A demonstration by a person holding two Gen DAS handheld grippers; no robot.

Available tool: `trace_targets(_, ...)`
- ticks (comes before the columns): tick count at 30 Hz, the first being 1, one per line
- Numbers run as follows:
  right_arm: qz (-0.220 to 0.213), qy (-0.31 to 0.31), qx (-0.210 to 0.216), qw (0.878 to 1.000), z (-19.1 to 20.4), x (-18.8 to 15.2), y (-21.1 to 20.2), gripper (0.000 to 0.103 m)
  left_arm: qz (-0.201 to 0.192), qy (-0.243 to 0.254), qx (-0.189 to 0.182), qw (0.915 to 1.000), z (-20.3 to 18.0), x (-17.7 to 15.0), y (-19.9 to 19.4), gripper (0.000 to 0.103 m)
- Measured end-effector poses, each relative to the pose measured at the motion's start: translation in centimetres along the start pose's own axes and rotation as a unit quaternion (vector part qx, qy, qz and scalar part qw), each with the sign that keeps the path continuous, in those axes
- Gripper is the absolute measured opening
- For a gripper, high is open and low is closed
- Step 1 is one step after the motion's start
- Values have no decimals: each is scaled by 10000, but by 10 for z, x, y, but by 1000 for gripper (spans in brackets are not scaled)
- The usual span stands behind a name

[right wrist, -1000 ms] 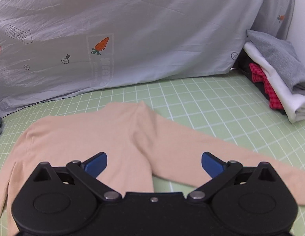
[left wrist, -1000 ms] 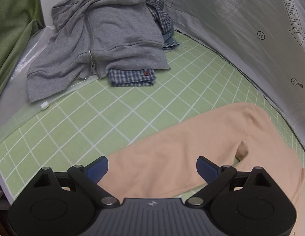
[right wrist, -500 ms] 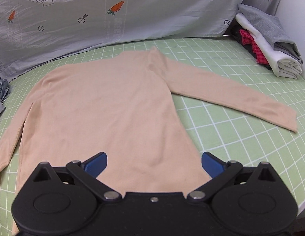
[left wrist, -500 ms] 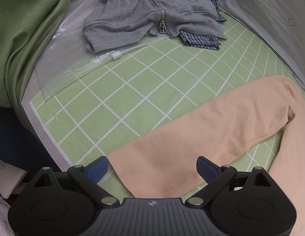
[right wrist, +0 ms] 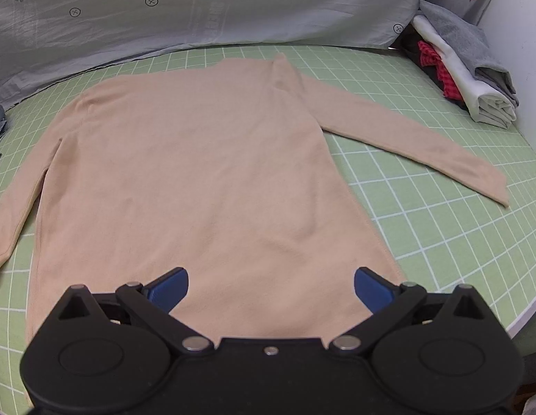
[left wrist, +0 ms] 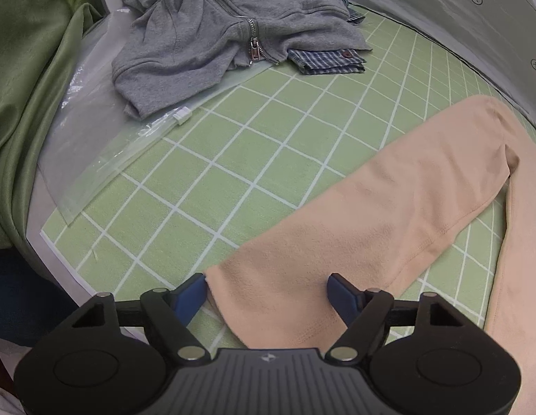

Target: Fold clothes

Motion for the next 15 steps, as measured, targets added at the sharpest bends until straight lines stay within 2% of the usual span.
trace_targets(2, 24, -33, -41, 10000, 2, -1, -1, 103, -58, 107, 37, 9999, 0, 0, -2, 58)
trace_targets(3, 35, -47, -51, 10000, 2, -2, -1, 103, -92, 112, 8, 9999, 0, 0, -3, 48)
trace_targets(4, 47, -61, -61, 10000, 2, -3, -1, 103, -79, 71, -78, 9999, 0, 1, -4, 32)
trace_targets(6, 99, -90, -66, 9999, 0, -5, 0, 103, -42, -21, -264, 9996, 0, 3, -5, 9)
trace_targets(11, 177, 163, 91, 9997, -19, -3, 8, 103, -154, -77, -431, 9989, -21, 5, -14, 7)
trace_targets(15, 134, 351, 86, 9993, -48, 2, 14, 103, -281, -54, -681, 9973, -59, 6, -28, 7)
Point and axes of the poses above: each gripper's, at about its wrist camera, not at the fingertips, and y roughly the way its jaws point, z to its left, x to its top, the point moved 2 cm from there along y, roughly the way its jaws point, and after that the axes turned 7 degrees about -x, right-handed, at the moved point
